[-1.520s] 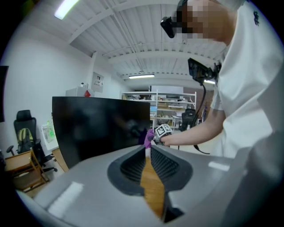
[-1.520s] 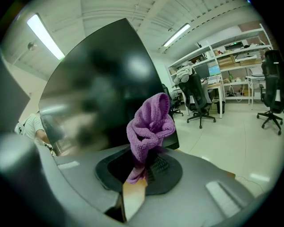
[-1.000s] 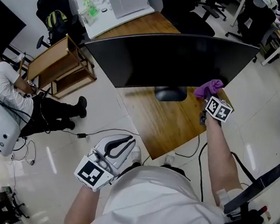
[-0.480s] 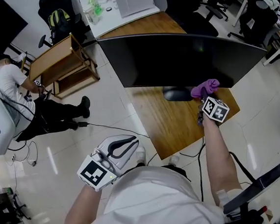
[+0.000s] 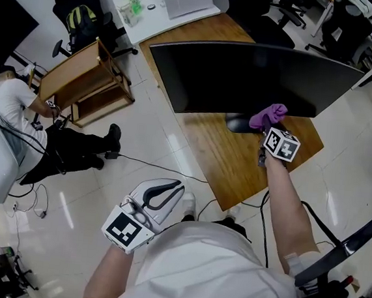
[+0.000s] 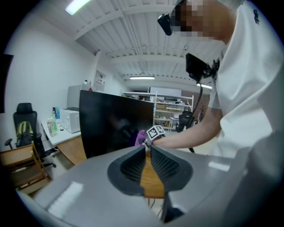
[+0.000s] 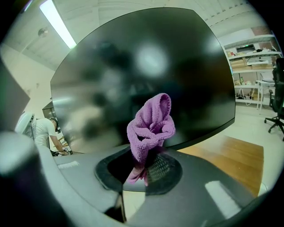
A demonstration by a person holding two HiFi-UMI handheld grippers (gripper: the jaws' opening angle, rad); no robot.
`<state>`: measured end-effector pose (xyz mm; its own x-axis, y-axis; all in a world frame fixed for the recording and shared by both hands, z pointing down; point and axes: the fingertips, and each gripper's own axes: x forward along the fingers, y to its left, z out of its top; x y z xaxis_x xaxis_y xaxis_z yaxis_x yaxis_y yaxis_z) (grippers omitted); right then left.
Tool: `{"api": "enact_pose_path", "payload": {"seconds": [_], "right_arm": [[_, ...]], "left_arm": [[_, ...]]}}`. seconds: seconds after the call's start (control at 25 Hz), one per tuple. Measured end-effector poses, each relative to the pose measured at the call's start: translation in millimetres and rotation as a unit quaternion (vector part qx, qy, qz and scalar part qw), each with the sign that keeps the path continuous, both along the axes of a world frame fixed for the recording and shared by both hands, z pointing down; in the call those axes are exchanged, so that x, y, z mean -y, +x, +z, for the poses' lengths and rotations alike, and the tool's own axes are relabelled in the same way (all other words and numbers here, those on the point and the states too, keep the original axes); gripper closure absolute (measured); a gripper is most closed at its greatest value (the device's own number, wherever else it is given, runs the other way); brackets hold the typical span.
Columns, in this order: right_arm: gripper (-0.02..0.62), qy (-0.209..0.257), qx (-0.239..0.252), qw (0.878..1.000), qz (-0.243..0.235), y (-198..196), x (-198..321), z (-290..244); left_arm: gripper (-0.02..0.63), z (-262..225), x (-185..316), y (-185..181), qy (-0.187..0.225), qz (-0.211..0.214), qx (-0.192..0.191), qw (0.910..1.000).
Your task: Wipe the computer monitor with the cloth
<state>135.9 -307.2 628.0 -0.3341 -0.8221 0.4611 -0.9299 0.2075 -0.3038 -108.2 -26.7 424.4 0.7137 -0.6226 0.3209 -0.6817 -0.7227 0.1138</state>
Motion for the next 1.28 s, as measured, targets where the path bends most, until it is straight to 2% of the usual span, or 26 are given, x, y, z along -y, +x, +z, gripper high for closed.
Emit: {"api": "enact_pose_path", "payload": {"seconds": [0.76,1.28], "right_arm": [[0.548,-0.004,-0.015,0.999,-0.047,-93,-16,1],[0.548,-0.010,-0.019,0.996,-0.084,-163,-24,5]], "left_arm": [[0.549,2,-10,-52,0.003,-0.003,-0.012,0.9999],[0.549,4,-15,-91,0.004,-0.021,-0.022,0.9995]]}}
